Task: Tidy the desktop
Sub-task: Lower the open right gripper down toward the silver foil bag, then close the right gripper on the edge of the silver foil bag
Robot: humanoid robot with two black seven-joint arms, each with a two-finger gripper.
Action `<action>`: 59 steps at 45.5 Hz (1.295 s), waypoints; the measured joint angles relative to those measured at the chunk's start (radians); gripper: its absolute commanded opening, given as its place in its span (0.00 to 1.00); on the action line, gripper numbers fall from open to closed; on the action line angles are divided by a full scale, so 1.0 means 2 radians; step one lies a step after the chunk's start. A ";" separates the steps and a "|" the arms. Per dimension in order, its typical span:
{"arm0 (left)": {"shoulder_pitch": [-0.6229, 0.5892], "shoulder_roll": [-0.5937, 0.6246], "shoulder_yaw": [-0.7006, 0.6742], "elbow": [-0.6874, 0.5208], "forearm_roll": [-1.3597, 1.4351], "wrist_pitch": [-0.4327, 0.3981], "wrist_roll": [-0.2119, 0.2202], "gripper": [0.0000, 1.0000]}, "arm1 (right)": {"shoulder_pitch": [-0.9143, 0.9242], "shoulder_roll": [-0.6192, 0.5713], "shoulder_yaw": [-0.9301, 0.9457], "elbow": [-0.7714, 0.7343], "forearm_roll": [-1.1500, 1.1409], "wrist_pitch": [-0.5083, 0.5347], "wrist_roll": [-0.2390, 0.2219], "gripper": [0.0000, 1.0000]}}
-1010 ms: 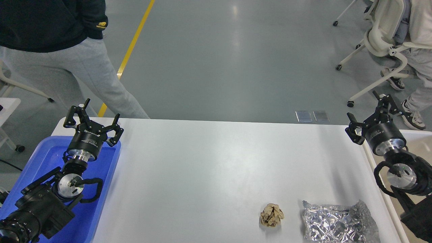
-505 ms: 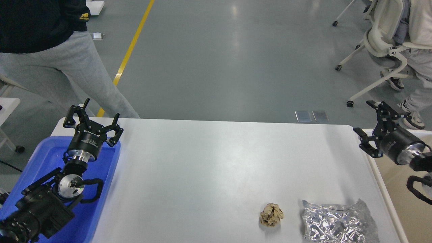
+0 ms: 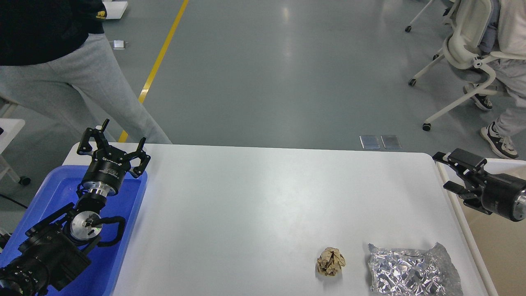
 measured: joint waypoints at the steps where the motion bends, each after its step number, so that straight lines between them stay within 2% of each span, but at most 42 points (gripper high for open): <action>1: 0.000 0.000 0.000 0.000 0.000 0.000 0.000 1.00 | -0.001 -0.006 -0.003 0.005 -0.015 0.001 0.001 0.99; 17: 0.000 0.000 0.000 0.000 0.000 0.000 0.000 1.00 | -0.029 -0.060 -0.047 0.068 -0.210 -0.011 0.046 1.00; 22: 0.000 0.000 0.000 0.000 0.000 0.000 0.000 1.00 | -0.045 -0.069 -0.074 0.081 -0.267 -0.046 0.060 0.99; 27: -0.001 0.000 0.000 0.000 0.000 0.000 0.000 1.00 | -0.057 -0.072 -0.117 0.087 -0.317 -0.108 0.069 1.00; 34: -0.001 0.000 0.000 0.000 0.000 0.000 0.000 1.00 | -0.060 -0.077 -0.179 0.086 -0.363 -0.169 0.074 1.00; 41: -0.001 0.000 0.000 0.000 0.000 0.000 0.001 1.00 | -0.058 -0.080 -0.216 0.075 -0.386 -0.198 0.077 1.00; 49: 0.000 0.000 0.000 0.000 0.000 0.000 0.001 1.00 | -0.057 -0.073 -0.235 0.054 -0.391 -0.213 0.078 1.00; 59: 0.000 0.000 0.000 0.000 0.000 0.000 0.001 1.00 | -0.056 -0.039 -0.245 0.002 -0.346 -0.220 0.067 1.00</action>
